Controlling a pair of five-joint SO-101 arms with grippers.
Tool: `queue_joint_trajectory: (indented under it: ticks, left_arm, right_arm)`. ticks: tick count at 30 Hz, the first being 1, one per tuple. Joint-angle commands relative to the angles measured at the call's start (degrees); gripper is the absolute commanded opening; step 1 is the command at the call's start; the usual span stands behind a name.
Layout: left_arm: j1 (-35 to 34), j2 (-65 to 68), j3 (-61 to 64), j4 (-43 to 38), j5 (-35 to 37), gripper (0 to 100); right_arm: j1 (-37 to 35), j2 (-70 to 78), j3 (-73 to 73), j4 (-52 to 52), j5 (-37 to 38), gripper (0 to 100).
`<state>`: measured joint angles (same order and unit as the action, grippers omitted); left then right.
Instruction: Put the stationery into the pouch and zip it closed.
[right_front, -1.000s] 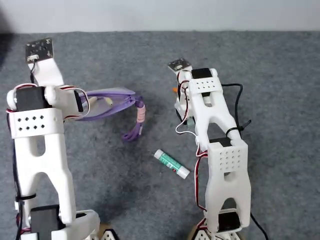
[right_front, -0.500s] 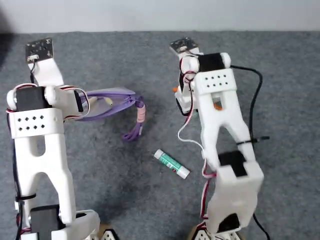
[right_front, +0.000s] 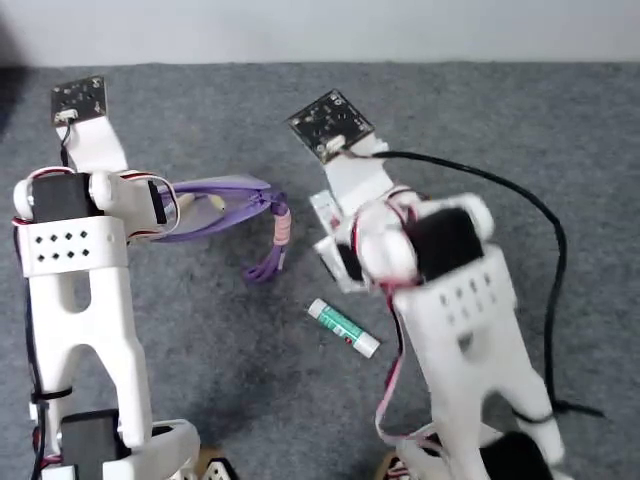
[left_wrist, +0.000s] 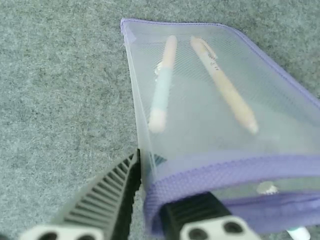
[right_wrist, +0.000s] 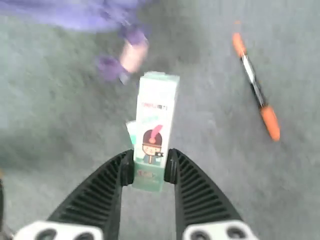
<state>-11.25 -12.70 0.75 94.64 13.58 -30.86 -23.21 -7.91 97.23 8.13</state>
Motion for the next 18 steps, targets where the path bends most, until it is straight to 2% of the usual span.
queue_joint_trajectory:
  ticks: [1, 5, 7, 18]
  left_arm:
    - [0.35, 0.09, -2.33, 0.35, 0.53, 1]
    - [0.35, 0.09, -2.33, 0.44, 0.53, 1]
    - [0.35, 0.09, -2.33, 0.44, 0.53, 1]
    - [0.35, -0.35, -2.42, 1.41, 0.44, 1]
  right_arm:
    - [-5.93, -5.23, -0.09, -2.95, -5.19, 0.8]
    - [-12.62, -5.41, -0.09, -6.37, -10.46, 0.8]
    - [-14.64, -5.32, 1.32, -9.36, -10.64, 0.8]
    - [-16.04, -4.7, 21.01, -37.05, 7.65, 0.8]
